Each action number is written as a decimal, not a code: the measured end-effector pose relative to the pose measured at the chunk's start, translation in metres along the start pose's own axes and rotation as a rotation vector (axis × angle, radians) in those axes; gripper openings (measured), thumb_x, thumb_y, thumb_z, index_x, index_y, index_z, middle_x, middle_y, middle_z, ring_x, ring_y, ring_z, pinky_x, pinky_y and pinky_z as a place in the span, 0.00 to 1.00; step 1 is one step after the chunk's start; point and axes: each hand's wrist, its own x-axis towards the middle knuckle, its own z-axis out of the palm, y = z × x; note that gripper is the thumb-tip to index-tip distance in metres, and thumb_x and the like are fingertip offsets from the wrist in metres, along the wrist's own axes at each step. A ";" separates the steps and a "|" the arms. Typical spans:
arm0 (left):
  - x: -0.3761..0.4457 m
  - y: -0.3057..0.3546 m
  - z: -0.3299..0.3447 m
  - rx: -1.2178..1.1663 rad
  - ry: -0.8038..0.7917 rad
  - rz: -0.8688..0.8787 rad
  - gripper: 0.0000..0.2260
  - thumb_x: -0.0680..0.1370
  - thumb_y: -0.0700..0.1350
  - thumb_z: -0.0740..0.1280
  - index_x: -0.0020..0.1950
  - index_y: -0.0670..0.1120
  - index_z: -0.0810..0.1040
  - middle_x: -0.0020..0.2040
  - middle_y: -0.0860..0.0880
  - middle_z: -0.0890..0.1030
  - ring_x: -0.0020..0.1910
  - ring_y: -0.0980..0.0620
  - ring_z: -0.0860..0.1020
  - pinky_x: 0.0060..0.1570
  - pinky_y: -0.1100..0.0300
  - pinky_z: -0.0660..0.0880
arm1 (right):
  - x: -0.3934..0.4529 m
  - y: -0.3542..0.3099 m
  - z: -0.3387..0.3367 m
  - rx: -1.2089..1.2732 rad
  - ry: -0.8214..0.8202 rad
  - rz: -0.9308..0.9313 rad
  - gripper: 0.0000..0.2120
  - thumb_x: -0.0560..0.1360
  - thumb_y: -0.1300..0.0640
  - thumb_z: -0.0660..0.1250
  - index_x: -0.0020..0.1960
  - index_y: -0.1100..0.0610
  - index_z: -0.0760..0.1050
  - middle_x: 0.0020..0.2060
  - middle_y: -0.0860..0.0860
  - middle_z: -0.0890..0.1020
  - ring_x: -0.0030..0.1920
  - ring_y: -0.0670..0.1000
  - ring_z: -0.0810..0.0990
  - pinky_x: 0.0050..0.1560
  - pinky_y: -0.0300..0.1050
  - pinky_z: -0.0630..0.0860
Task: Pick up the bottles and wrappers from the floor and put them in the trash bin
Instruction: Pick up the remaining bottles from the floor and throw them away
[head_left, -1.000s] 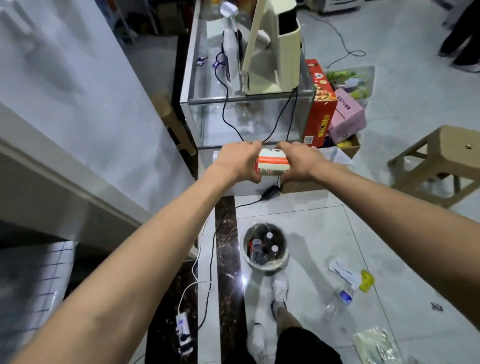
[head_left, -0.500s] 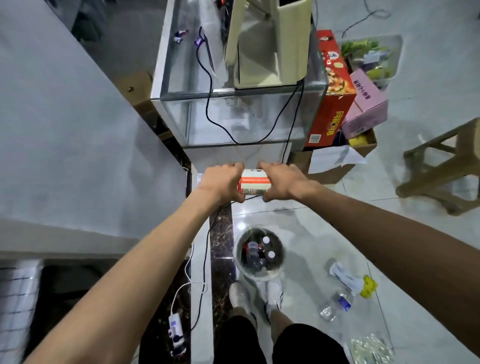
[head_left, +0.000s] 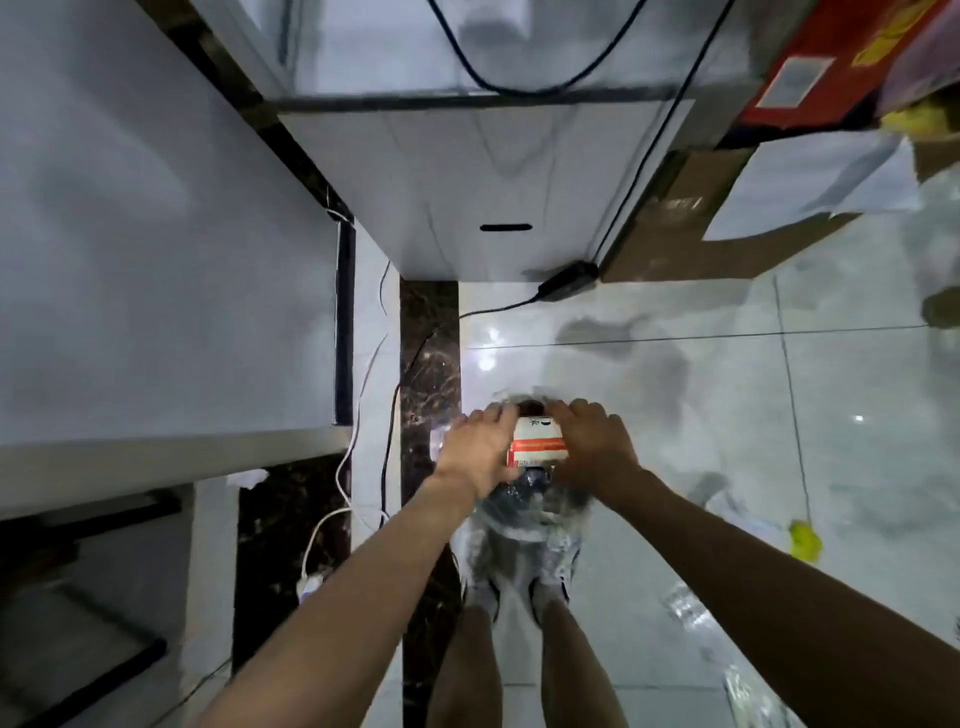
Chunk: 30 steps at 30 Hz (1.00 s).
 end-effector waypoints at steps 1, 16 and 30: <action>0.001 0.000 0.021 -0.020 -0.023 -0.012 0.40 0.71 0.53 0.74 0.75 0.44 0.57 0.71 0.42 0.69 0.66 0.41 0.71 0.65 0.47 0.68 | 0.001 0.005 0.021 0.009 -0.001 0.014 0.36 0.69 0.46 0.71 0.73 0.51 0.62 0.66 0.53 0.72 0.64 0.56 0.72 0.60 0.50 0.70; -0.002 -0.006 -0.015 -0.252 -0.004 -0.126 0.24 0.78 0.44 0.64 0.73 0.55 0.66 0.65 0.47 0.77 0.61 0.43 0.77 0.58 0.49 0.76 | 0.023 0.008 0.020 0.483 -0.279 0.080 0.18 0.72 0.53 0.69 0.61 0.55 0.78 0.57 0.56 0.82 0.58 0.57 0.79 0.49 0.37 0.68; -0.075 0.090 -0.246 0.094 0.268 0.022 0.15 0.78 0.48 0.59 0.65 0.54 0.74 0.60 0.49 0.81 0.59 0.44 0.77 0.53 0.54 0.73 | -0.085 -0.006 -0.215 0.523 -0.025 0.161 0.12 0.75 0.56 0.66 0.57 0.58 0.79 0.57 0.56 0.81 0.57 0.56 0.78 0.53 0.42 0.73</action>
